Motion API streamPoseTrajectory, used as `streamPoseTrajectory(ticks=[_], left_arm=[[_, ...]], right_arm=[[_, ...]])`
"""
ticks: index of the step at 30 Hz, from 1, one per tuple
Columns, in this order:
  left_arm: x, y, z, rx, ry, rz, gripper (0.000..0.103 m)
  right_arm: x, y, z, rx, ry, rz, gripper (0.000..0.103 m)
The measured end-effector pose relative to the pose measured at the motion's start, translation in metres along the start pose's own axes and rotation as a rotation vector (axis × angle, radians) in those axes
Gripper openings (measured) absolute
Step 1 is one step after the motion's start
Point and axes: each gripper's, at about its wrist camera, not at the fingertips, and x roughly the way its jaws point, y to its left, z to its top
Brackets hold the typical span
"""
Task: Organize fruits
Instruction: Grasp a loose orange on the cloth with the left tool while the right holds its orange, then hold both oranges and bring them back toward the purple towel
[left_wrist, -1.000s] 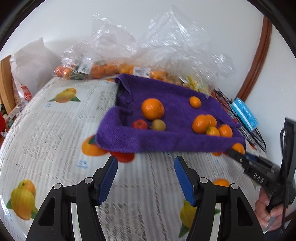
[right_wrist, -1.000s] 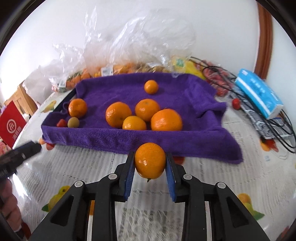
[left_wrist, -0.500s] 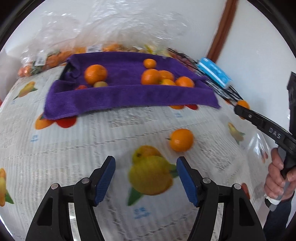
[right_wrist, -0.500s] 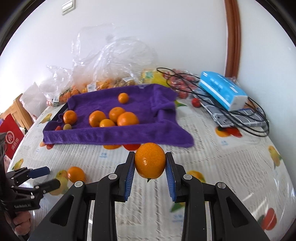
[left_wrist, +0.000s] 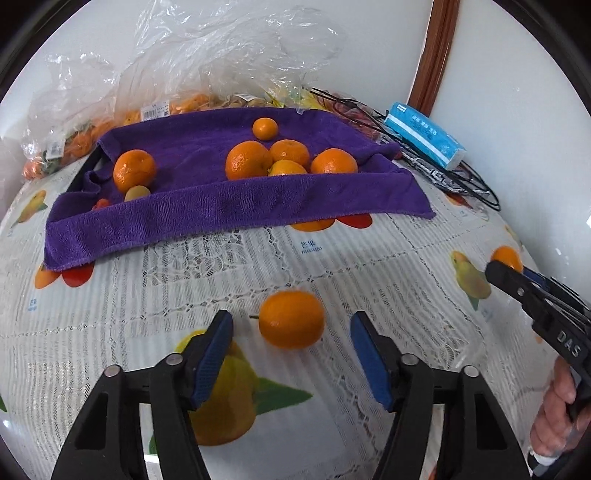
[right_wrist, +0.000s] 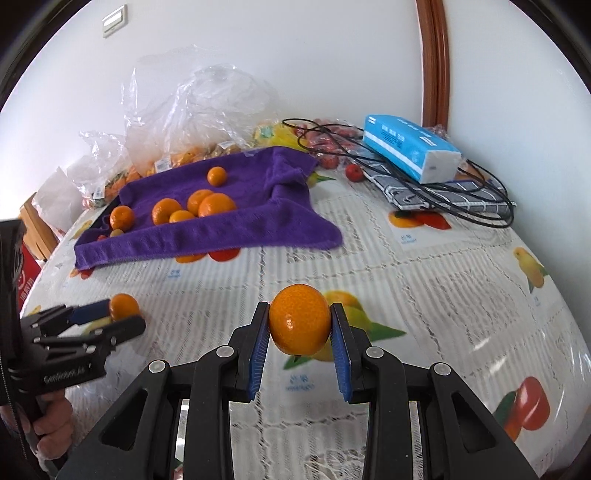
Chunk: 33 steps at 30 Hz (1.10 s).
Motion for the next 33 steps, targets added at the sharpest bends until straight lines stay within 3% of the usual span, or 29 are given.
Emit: streamPoseTrajectory(ticks=[4, 9, 17, 19, 24, 33], left_arm=[[0.002, -0.006, 0.0, 0.023, -0.002, 0.046, 0.037], [0.0, 0.002, 0.001, -0.003, -0.01, 0.053, 0.037], [-0.015, 0.044, -0.009, -0.07, -0.017, 0.187, 0.037], [-0.017, 0.052, -0.011, -0.096, -0.024, 0.174, 0.038], [-0.015, 0.045, -0.01, -0.058, -0.014, 0.224, 0.038], [-0.016, 0.054, -0.01, -0.097, -0.024, 0.179, 0.038]], right_arm=[[0.006, 0.0, -0.005, 0.003, 0.022, 0.014, 0.032], [0.016, 0.015, -0.006, -0.025, 0.04, 0.041, 0.032], [0.038, 0.051, -0.004, -0.114, 0.087, 0.099, 0.032], [0.04, 0.055, -0.004, -0.125, 0.097, 0.113, 0.032], [0.044, 0.056, -0.006, -0.13, 0.115, 0.103, 0.032], [0.045, 0.059, -0.007, -0.136, 0.121, 0.091, 0.032]])
